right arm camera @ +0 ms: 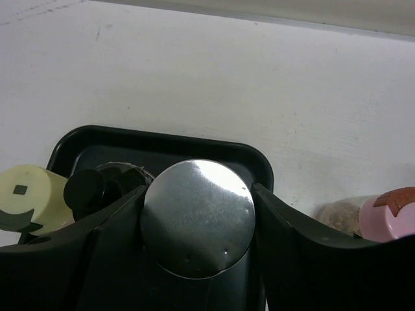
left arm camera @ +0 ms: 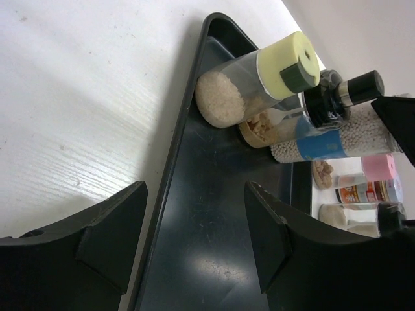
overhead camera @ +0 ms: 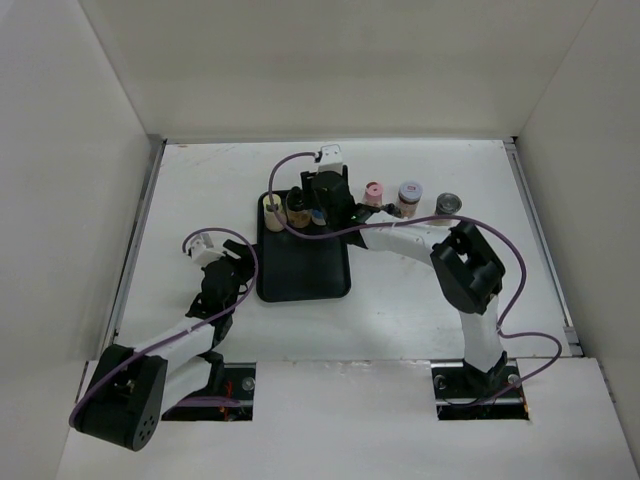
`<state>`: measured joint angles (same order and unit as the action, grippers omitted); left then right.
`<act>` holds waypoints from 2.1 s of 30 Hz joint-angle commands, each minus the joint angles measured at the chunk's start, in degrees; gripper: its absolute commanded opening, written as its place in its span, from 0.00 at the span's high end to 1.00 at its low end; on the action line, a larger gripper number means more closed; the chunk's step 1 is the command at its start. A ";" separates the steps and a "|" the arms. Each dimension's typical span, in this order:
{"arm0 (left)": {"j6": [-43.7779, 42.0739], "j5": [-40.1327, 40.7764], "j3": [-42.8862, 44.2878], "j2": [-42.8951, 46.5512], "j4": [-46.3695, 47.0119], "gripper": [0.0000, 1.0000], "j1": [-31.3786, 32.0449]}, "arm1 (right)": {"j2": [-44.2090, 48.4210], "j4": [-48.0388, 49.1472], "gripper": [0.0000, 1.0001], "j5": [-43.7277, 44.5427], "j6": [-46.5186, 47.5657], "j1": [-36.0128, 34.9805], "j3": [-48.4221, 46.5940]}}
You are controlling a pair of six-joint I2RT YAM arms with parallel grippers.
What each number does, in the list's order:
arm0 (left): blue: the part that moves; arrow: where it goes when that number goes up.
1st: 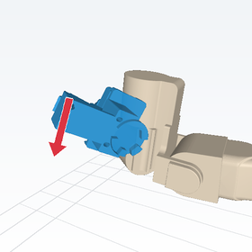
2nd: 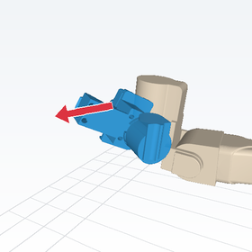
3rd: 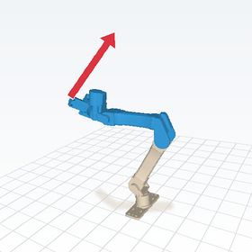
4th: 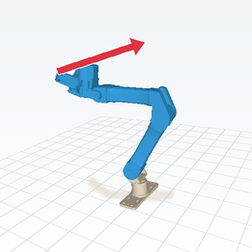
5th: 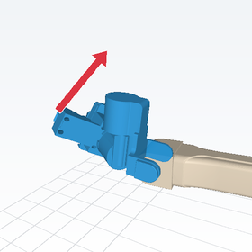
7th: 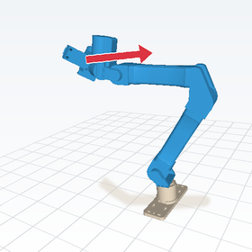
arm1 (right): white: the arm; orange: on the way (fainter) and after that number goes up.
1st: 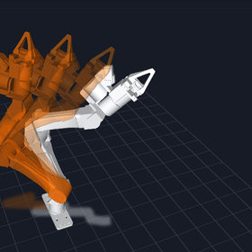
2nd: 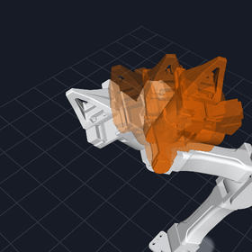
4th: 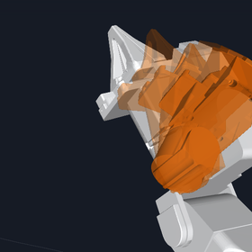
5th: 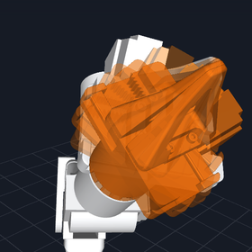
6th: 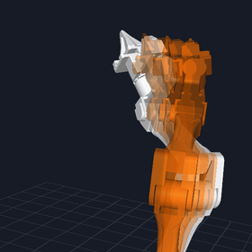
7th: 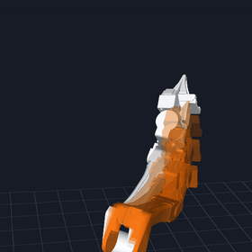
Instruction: Organize the condiment bottles
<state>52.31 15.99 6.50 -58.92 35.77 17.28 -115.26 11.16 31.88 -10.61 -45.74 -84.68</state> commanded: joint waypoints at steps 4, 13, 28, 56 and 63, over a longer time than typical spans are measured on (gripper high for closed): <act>-0.46 0.62 1.06 -0.32 2.90 0.41 0.34 | -0.05 7.38 0.47 0.82 -4.24 0.69 -1.36; -0.37 0.01 0.97 -0.24 2.90 0.40 -0.10 | 0.12 7.04 0.21 1.17 -4.59 1.31 -2.15; -0.63 0.53 0.97 0.12 2.73 0.40 0.43 | 26.82 6.16 0.53 2.04 -3.45 1.22 20.14; 0.86 2.74 -2.90 10.93 -0.44 0.38 -3.35 | 21.58 3.52 0.15 -6.13 -7.41 14.93 29.93; 0.77 2.47 -2.46 9.52 0.44 0.37 -2.56 | 27.44 5.02 0.44 -2.45 -6.62 13.01 32.47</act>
<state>52.69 18.76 3.33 -49.67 34.00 14.44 -93.30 11.99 26.63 -17.37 -31.27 -51.90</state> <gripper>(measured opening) 0.622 0.709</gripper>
